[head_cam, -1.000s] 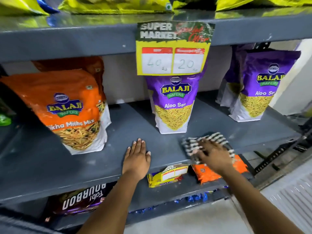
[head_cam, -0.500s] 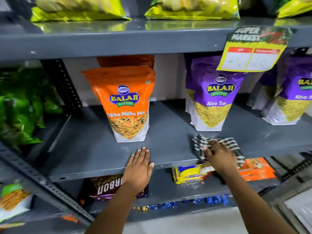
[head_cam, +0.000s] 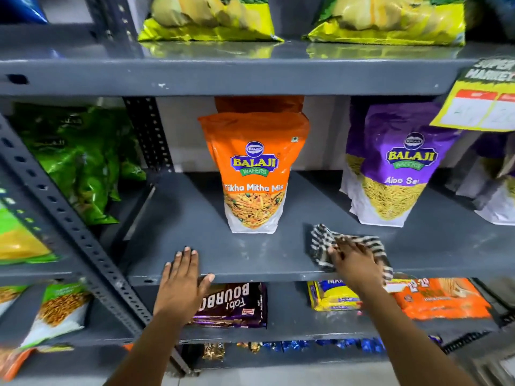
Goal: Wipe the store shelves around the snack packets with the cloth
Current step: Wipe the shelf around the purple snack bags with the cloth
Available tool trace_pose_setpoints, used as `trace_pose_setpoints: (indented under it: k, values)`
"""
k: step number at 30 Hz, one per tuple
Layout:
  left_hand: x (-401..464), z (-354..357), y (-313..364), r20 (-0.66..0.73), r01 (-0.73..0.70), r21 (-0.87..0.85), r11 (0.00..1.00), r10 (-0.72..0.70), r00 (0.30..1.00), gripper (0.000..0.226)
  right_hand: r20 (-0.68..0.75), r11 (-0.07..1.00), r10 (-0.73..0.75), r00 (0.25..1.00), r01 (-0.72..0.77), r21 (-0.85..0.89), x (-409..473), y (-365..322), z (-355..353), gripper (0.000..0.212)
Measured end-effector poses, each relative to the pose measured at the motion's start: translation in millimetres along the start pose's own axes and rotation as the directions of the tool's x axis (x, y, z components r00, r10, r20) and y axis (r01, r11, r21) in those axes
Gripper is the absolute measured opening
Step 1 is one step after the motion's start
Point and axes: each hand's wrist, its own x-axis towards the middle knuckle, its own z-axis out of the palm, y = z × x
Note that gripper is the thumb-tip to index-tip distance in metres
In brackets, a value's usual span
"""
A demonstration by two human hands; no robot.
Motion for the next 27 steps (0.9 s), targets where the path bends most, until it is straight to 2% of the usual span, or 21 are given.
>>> trace_pose_setpoints:
  k: [2,5,8,11,14,16,18,20,22,24,26,27]
  values:
    - [-3.0,-1.6,-18.0,-0.025,0.043,-0.016,0.999,-0.043,0.999,0.091,0.055,1.000,0.002,0.998,-0.001,-0.012,-9.7,-22.4,2.9,0.056]
    - [-4.6,0.3,-26.8,-0.048,0.070,-0.032,0.997,-0.072,0.996,0.110,0.107,0.982,-0.183,0.977,0.187,-0.025,-37.3,-78.2,22.8,0.065]
    - [-3.0,4.5,-26.8,-0.045,0.072,-0.038,0.997,-0.074,0.996,0.128,0.170,0.935,-0.346,0.923,0.354,-0.015,-60.8,-126.8,42.6,0.077]
    - [-1.2,3.1,-28.0,-0.038,0.070,0.011,0.998,-0.069,0.997,0.123,0.181,0.895,-0.431,0.884,0.444,-0.040,-68.8,-151.4,53.3,0.077]
    - [-2.7,0.3,-26.6,-0.045,0.066,0.026,0.997,-0.064,0.997,0.101,0.080,0.854,-0.510,0.856,0.516,-0.071,-70.0,-151.8,61.1,0.060]
    - [-3.6,-1.9,-27.0,-0.033,0.069,0.006,0.998,-0.069,0.997,0.086,0.020,0.837,-0.544,0.839,0.544,-0.066,-73.5,-149.8,60.9,0.055]
    - [-4.7,-5.1,-25.7,-0.022,0.068,0.004,0.998,-0.068,0.997,0.075,0.037,0.829,-0.556,0.830,0.558,-0.045,-77.5,-149.4,56.7,0.053]
    - [-5.2,-9.2,-26.1,-0.015,0.057,0.016,0.998,-0.057,0.998,0.078,0.122,0.849,-0.529,0.840,0.522,0.083,-85.3,-150.3,45.6,0.047]
    - [-5.6,-12.4,-25.1,-0.002,0.033,0.007,0.999,-0.033,0.999,0.098,0.185,0.858,-0.508,0.841,0.475,0.196,-97.6,-150.5,25.7,0.044]
    - [-5.7,-16.0,-20.1,-0.043,0.004,-0.054,0.999,-0.006,0.999,0.120,0.189,0.863,-0.501,0.844,0.472,0.180,-110.8,-148.9,1.0,0.041]
    - [-2.3,-26.5,-9.9,-0.205,-0.018,-0.052,0.998,0.007,0.979,0.116,0.117,0.864,-0.504,0.856,0.497,0.081,-123.1,-146.3,-33.8,0.043]
    - [-0.3,-37.3,-3.5,-0.253,-0.023,-0.034,0.999,0.014,0.967,0.105,0.055,0.859,-0.513,0.857,0.510,0.049,-131.5,-146.1,-55.8,0.045]
